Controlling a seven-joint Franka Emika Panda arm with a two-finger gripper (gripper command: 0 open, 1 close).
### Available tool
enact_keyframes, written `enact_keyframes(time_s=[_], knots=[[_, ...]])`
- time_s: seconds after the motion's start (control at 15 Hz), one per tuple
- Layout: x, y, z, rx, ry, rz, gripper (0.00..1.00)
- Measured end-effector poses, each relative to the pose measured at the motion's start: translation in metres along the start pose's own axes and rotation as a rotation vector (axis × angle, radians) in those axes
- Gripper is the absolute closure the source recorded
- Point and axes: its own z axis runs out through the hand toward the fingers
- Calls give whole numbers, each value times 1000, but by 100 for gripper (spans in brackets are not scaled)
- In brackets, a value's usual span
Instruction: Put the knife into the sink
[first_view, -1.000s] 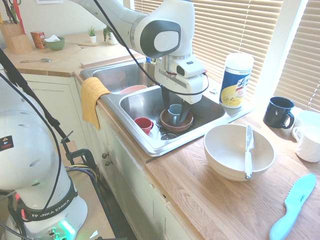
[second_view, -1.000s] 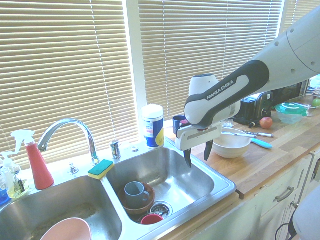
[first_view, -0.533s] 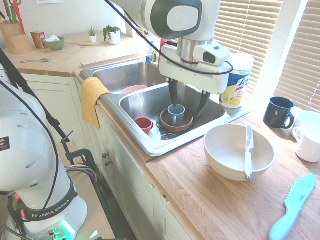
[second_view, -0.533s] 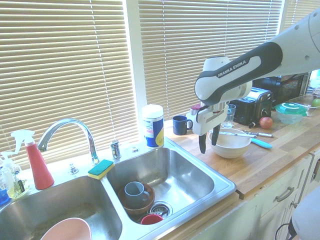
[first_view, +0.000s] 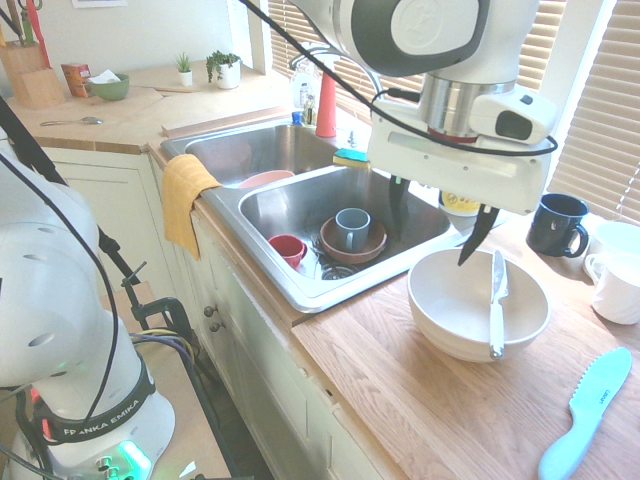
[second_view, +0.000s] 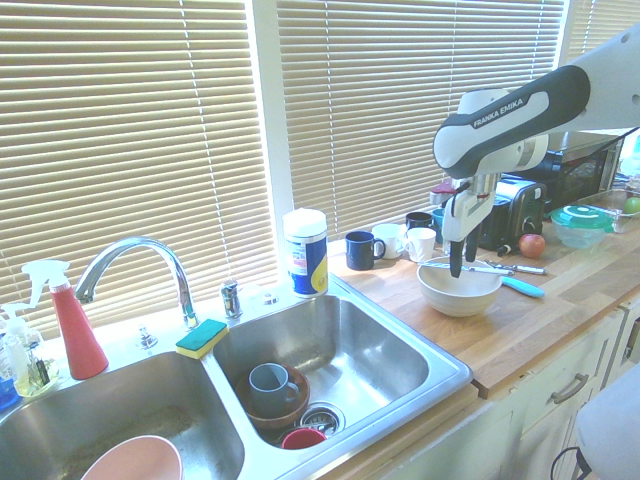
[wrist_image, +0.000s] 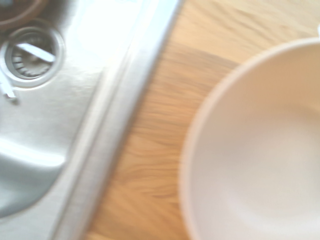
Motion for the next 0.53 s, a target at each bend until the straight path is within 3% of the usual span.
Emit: enact_keyframes(time_s=[0.53], knots=[[51,62,30,-29,-30,-2,0]])
